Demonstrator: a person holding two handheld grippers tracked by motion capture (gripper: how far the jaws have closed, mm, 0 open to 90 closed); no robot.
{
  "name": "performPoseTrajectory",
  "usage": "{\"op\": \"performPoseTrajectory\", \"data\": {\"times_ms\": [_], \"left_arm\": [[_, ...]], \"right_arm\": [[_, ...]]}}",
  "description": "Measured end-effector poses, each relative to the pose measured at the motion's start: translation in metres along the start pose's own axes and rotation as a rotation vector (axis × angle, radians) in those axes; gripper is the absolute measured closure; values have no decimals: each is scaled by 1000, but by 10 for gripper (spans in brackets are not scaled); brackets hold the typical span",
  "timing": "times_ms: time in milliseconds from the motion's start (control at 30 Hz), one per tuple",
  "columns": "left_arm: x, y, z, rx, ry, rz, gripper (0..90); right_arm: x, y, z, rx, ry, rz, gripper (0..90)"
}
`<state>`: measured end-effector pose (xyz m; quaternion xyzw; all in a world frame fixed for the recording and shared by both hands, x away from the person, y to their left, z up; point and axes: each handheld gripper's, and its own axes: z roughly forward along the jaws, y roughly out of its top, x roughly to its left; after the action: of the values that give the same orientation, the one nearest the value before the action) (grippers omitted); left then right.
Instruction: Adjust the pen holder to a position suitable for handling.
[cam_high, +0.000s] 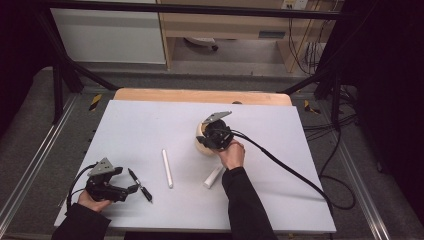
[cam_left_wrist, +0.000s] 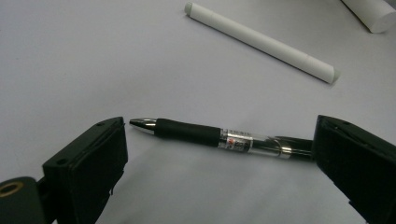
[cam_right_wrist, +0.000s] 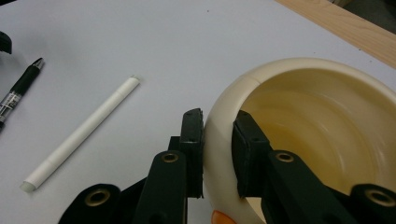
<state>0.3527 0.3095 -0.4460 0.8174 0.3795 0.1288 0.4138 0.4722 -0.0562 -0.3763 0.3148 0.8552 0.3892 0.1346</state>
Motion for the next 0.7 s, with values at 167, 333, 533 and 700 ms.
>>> {"op": "performPoseTrajectory", "data": {"times_ms": [167, 333, 533, 700], "left_arm": [[0, 0, 0, 2, -1, 1, 38], [0, 0, 1, 2, -1, 1, 38], [0, 0, 0, 2, -2, 1, 39], [0, 0, 1, 7, -3, 2, 39]], "right_arm": [[2, 0, 3, -4, 8, 9, 768], [0, 0, 4, -11, 12, 22, 767], [0, 0, 9, -43, -7, 18, 749], [-2, 0, 12, -58, -9, 24, 717]]}}
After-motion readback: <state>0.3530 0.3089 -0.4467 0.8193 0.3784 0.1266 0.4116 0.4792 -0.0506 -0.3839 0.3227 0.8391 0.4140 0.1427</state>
